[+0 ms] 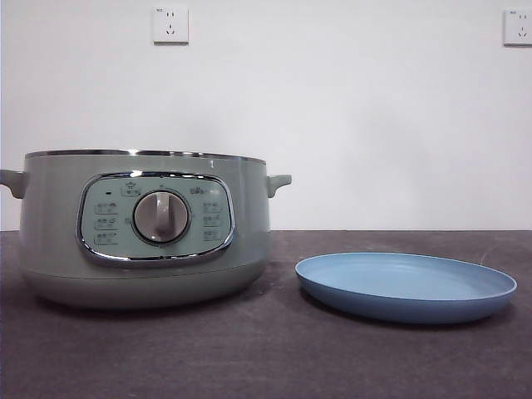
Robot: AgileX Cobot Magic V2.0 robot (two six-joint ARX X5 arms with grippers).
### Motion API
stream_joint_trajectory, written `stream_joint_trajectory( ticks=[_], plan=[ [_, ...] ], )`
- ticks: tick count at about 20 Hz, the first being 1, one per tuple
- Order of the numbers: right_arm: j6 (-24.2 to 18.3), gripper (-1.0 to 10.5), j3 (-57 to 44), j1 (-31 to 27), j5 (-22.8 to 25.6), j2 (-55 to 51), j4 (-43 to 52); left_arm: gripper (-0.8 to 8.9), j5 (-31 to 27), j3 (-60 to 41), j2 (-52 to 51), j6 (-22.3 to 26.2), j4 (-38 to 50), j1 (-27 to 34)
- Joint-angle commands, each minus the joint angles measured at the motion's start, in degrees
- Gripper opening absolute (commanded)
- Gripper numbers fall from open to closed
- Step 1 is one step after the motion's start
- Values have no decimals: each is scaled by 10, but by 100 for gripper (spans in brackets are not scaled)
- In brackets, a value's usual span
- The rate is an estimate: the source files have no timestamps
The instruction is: Take the potato out from the steamer,put the potato on the plate,close the lid
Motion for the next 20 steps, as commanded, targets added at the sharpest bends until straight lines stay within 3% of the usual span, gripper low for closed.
stream_joint_trajectory(
  ticks=[1,7,10,16,20],
  plan=[
    [10,-10,-33,-7,-33,7,-12,-8,1,8,-7,-1,-31,-1],
    [7,-10,-155,-11,-58,7,-12,-8,1,8,-7,-1,-31,-1],
    [7,-10,-273,-11,-59,10,-6,-8,15,8,-7,-1,-31,-1],
    [10,-10,-518,-11,-61,10,143,-8,28,8,-7,-1,-31,-1],
    [9,-10,-642,-11,-117,10,271,-8,28,8,-7,-1,-31,-1]
  ],
)
